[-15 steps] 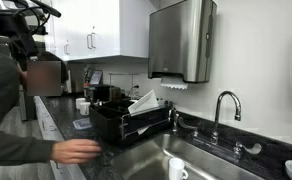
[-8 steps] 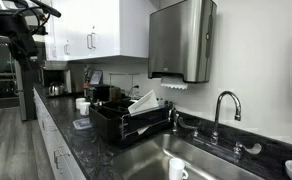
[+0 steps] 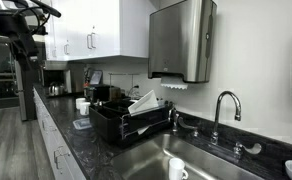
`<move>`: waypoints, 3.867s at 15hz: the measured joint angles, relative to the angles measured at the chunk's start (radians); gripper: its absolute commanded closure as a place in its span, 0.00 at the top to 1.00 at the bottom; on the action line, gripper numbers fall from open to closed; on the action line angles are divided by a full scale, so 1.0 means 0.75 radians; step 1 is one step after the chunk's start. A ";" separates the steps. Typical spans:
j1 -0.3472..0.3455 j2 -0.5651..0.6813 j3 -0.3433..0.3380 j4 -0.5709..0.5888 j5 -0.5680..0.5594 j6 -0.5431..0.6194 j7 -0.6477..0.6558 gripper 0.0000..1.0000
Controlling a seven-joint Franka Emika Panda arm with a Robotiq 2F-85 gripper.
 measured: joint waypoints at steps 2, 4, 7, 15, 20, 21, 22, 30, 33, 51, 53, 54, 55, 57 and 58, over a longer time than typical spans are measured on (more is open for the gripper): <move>0.000 0.000 0.000 0.000 0.000 0.000 0.000 1.00; 0.000 0.000 0.000 0.000 0.000 0.000 0.000 1.00; 0.000 0.000 0.000 0.000 0.000 0.000 0.000 1.00; 0.000 0.000 0.000 0.000 0.000 0.000 0.000 1.00; 0.000 0.000 0.000 0.000 0.000 0.000 0.000 1.00; 0.000 0.000 0.000 0.000 0.000 0.000 0.000 1.00; 0.000 0.000 0.000 0.000 0.000 0.000 0.000 1.00; 0.000 0.000 0.000 0.000 -0.002 0.000 0.000 1.00; 0.000 0.008 -0.019 -0.006 -0.002 0.044 -0.011 1.00; -0.194 0.514 -0.552 0.021 -0.151 0.511 -0.591 1.00; -0.198 0.557 -0.559 0.050 -0.151 0.511 -0.599 1.00; -0.198 0.564 -0.558 0.055 -0.152 0.511 -0.599 1.00; -0.198 0.564 -0.557 0.057 -0.152 0.511 -0.599 1.00; -0.198 0.564 -0.557 0.059 -0.152 0.511 -0.599 1.00; -0.198 0.564 -0.557 0.059 -0.152 0.511 -0.599 1.00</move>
